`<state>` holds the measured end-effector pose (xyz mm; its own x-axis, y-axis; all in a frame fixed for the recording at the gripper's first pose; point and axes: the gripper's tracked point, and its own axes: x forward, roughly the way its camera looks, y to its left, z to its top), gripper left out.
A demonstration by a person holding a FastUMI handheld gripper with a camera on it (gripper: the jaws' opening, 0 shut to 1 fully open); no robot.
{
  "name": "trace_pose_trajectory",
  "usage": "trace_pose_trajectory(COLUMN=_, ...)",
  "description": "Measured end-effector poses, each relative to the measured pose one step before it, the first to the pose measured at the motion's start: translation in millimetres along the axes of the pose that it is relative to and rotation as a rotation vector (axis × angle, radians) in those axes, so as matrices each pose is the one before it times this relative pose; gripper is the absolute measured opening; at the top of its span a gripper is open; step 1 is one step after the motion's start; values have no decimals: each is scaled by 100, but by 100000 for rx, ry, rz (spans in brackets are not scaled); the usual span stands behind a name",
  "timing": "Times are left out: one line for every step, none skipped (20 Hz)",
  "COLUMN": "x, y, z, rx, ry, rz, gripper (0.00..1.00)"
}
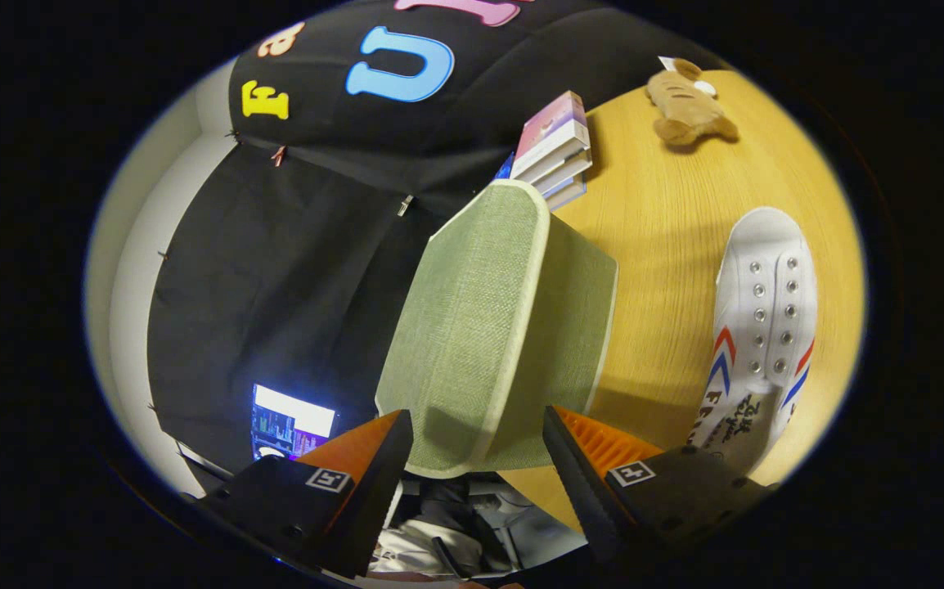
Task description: Open the storage box then place both shoes into the box .Put the left shoe in first, then the right shoe, with the right side of both shoes facing outward in a uniform manner.
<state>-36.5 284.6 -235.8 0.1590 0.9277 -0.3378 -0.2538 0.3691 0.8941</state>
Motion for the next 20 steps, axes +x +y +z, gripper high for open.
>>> trace_pose_trajectory(x=142, y=536, z=-45, rx=6058, ry=1243, rz=5258, gripper=98)
trace_pose_trajectory(x=306, y=569, z=-190, rx=6599, ry=1632, rz=5174, gripper=98)
trace_pose_trajectory(x=260, y=130, z=154, rx=5718, ry=392, rz=3445, gripper=98)
trace_pose_trajectory(x=302, y=16, z=253, rx=3557, ry=-223, rz=2000, gripper=98)
trace_pose_trajectory(x=279, y=-294, z=161, rx=1416, ry=-579, rz=524, gripper=98)
trace_pose_trajectory(x=368, y=-290, z=79, rx=50, ry=38, rz=13, gripper=98)
trace_pose_trajectory(x=333, y=104, z=-169, rx=663, ry=603, rz=675, gripper=98)
trace_pose_trajectory(x=215, y=327, z=-243, rx=1542, ry=1303, rz=1435, gripper=97)
trace_pose_trajectory(x=114, y=282, z=-285, rx=1579, ry=1321, rz=1244, gripper=98)
trace_pose_trajectory(x=124, y=385, z=-139, rx=1409, ry=904, rz=1547, gripper=98)
trace_pose_trajectory(x=-57, y=333, z=50, rx=698, ry=230, rz=779, gripper=97)
trace_pose_trajectory(x=-1, y=141, z=183, rx=-67, ry=-614, rz=162, gripper=95)
trace_pose_trajectory(x=-176, y=379, z=-23, rx=612, ry=113, rz=1162, gripper=95)
trace_pose_trajectory(x=-200, y=-57, z=16, rx=166, ry=195, rz=-1214, gripper=94)
trace_pose_trajectory(x=-98, y=-130, z=22, rx=-212, ry=-440, rz=-606, gripper=83)
trace_pose_trajectory(x=-112, y=398, z=-159, rx=1051, ry=1223, rz=701, gripper=72)
trace_pose_trajectory(x=-246, y=419, z=-405, rx=1727, ry=1706, rz=706, gripper=72)
trace_pose_trajectory(x=-64, y=77, z=-72, rx=516, ry=713, rz=-797, gripper=67)
trace_pose_trajectory(x=16, y=128, z=-18, rx=68, ry=307, rz=-380, gripper=58)
trace_pose_trajectory(x=-5, y=363, z=-401, rx=164, ry=1994, rz=334, gripper=48)
